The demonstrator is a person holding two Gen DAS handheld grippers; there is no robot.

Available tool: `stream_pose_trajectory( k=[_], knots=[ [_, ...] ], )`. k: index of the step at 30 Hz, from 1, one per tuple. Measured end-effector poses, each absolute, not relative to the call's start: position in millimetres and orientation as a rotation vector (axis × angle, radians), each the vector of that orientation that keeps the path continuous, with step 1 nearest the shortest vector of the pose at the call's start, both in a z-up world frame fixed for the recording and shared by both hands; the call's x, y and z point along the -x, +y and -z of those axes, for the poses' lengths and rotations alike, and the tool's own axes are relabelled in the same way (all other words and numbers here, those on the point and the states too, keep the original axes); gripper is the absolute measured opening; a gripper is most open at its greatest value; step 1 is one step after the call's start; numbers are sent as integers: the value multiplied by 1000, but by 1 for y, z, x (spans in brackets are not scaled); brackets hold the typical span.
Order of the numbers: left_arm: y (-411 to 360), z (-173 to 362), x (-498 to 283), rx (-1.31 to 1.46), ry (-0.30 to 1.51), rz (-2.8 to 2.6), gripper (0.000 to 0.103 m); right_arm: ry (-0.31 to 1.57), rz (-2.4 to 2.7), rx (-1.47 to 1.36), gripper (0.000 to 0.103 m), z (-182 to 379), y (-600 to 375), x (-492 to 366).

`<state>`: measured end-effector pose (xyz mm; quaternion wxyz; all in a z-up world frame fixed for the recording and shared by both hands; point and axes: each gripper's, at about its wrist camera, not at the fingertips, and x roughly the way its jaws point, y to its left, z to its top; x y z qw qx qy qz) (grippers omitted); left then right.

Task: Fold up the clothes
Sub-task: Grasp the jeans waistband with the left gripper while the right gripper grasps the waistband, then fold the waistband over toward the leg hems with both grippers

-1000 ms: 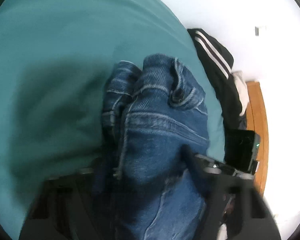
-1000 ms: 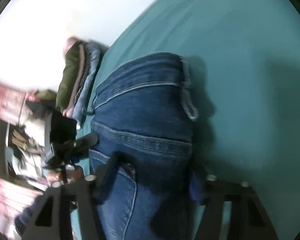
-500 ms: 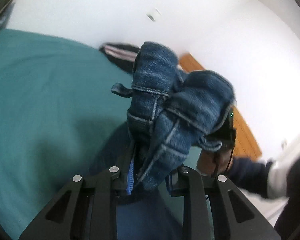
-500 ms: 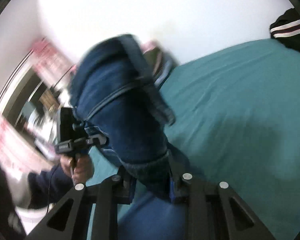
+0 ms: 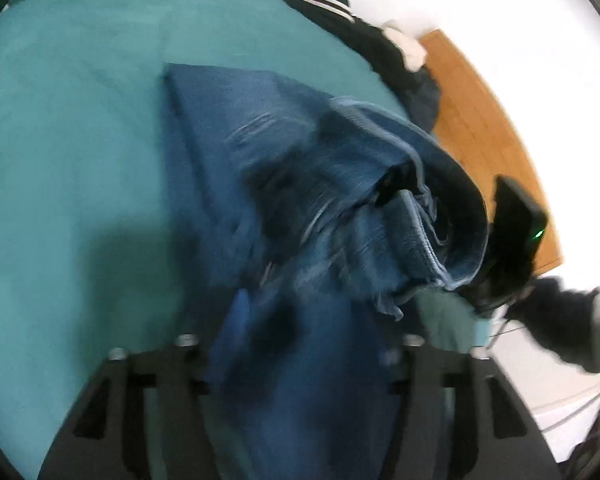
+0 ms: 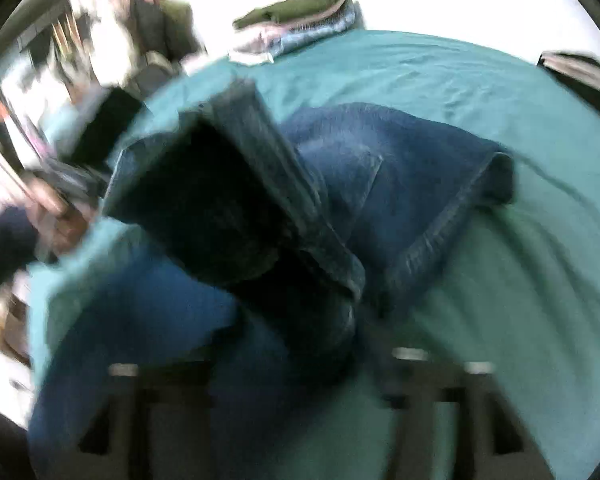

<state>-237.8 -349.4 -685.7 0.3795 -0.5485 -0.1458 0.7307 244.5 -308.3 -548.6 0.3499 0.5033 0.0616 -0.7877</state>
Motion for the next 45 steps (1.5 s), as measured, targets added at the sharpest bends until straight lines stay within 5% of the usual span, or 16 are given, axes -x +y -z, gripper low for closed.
stream_pose_trajectory(
  k=[3,11,14,21,27,29,30,31,33,40,45],
  knots=[
    [-384,698,219,1500,-745,-1825,83,141,2023,-1426,86,540,-297,-263],
    [-367,742,219,1576,-1390,-1509,83,-1204,1651,-1640,81,606,-232,-249],
    [-362,752,200,1567,-1504,-1412,83,-1550,1474,-1557,80,632,-243,-254],
    [-355,750,183,1571,-1465,-1414,83,-1844,1436,-1459,80,639,-217,-296],
    [-353,748,172,1590,-1367,-1444,83,-1634,1531,-1496,79,631,-230,-267],
    [-352,747,168,1596,-1334,-1454,83,-1485,1573,-1565,58,633,-257,-243],
    [-352,746,166,1599,-1318,-1459,76,-1437,1596,-1576,49,632,-268,-236],
    [-351,746,165,1601,-1301,-1464,56,-1388,1620,-1587,31,631,-279,-228],
    [-351,743,162,1596,-1266,-1477,24,-1312,1679,-1591,29,625,-291,-218],
    [-337,677,215,1322,-1153,-1621,22,-1261,1853,-1323,22,580,-295,-197],
    [-340,737,196,1497,-1078,-1609,21,-1182,1926,-1400,22,605,-283,-189]
  ],
)
